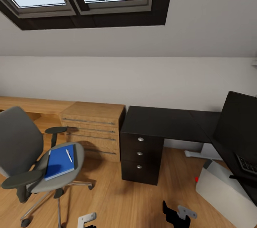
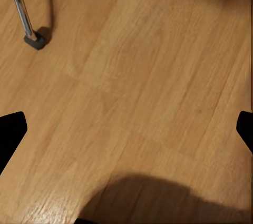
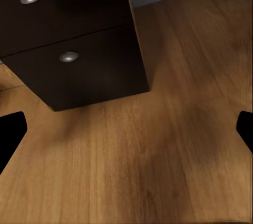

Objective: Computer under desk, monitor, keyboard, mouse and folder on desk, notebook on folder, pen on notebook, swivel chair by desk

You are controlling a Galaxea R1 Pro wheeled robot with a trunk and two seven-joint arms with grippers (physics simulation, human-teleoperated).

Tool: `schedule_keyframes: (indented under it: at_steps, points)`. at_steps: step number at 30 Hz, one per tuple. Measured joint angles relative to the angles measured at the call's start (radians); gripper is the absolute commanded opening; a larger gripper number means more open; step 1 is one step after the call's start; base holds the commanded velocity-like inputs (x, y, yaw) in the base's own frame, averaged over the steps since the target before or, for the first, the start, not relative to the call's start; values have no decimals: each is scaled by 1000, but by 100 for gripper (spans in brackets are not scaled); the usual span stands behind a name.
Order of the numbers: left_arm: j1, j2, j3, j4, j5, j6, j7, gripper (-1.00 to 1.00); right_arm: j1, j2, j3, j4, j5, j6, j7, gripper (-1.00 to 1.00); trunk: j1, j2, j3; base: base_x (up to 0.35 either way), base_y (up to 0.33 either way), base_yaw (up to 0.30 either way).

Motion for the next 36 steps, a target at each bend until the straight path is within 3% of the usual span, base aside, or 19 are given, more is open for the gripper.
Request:
schedule_keyframes:
  at_steps: [8,14,25,36]
  points:
    - [0,0,0,0,0,0,0,100,0,-6,-1,0,-2,4,-3,100,-31,56,24,0,0,-30]
    - [0,0,0,0,0,0,0,100,0,1,1,0,-7,1,-66,100,-54,98,43,0,0,-1]
    - [0,0,0,0,0,-5,0,100,0,-5,0,-1,-7,-3,-69,100,-96,175,79,0,0,-114]
    - [0,0,0,0,1,-18,0,100,0,-2,3,-1,-1,-4,-67,100,-96,175,83,0,0,-264]
